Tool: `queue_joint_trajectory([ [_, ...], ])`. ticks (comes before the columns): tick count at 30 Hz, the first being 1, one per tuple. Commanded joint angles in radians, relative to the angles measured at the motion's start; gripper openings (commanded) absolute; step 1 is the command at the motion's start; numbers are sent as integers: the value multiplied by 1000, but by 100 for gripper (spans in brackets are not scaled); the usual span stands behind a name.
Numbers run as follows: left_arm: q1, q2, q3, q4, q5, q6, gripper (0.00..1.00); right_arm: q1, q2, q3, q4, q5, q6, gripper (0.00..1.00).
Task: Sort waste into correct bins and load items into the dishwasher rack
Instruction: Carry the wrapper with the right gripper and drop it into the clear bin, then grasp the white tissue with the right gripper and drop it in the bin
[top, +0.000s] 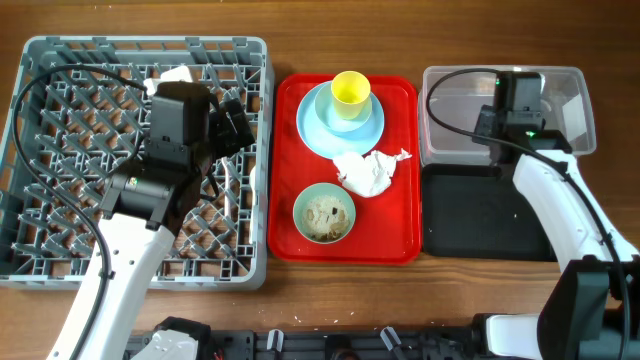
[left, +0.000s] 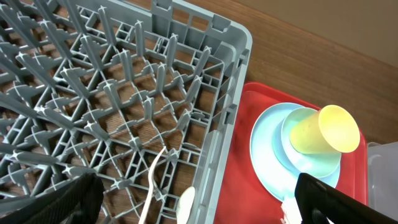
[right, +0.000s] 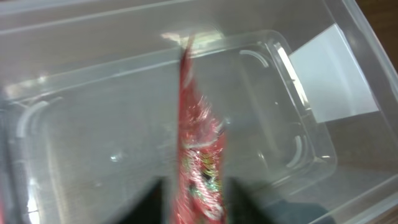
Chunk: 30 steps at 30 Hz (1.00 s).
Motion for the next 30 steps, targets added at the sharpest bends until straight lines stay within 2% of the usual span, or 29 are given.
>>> queue_joint_trajectory([
  [1, 5, -2, 9, 2, 1, -9, 100, -16, -7, 15, -26, -23, -22, 100],
  [6, 5, -2, 9, 2, 1, -9, 100, -16, -171, 162, -217, -71, -26, 100],
  [8, 5, -2, 9, 2, 2, -9, 100, -16, -284, 193, -280, -212, -26, 100],
  [10, 5, -2, 9, 2, 2, -9, 100, -16, -380, 193, -367, -488, -25, 100],
  [12, 5, -2, 9, 2, 1, -9, 100, -15, -394, 192, -485, -683, -25, 99],
  [14, 5, -2, 9, 2, 1, -9, 100, 5, -373, 166, -543, -760, -26, 97],
  [18, 5, -2, 9, 2, 2, -9, 100, 166, -297, 100, -530, -731, -25, 89],
  [21, 5, -2, 9, 2, 1, -9, 100, 316, -188, 89, -510, -595, -10, 83],
  [24, 5, -2, 9, 2, 2, -9, 100, 419, -63, 89, -443, -444, 82, 83],
  [30, 5, -2, 9, 2, 2, -9, 100, 468, 204, 89, -258, -422, 135, 84],
])
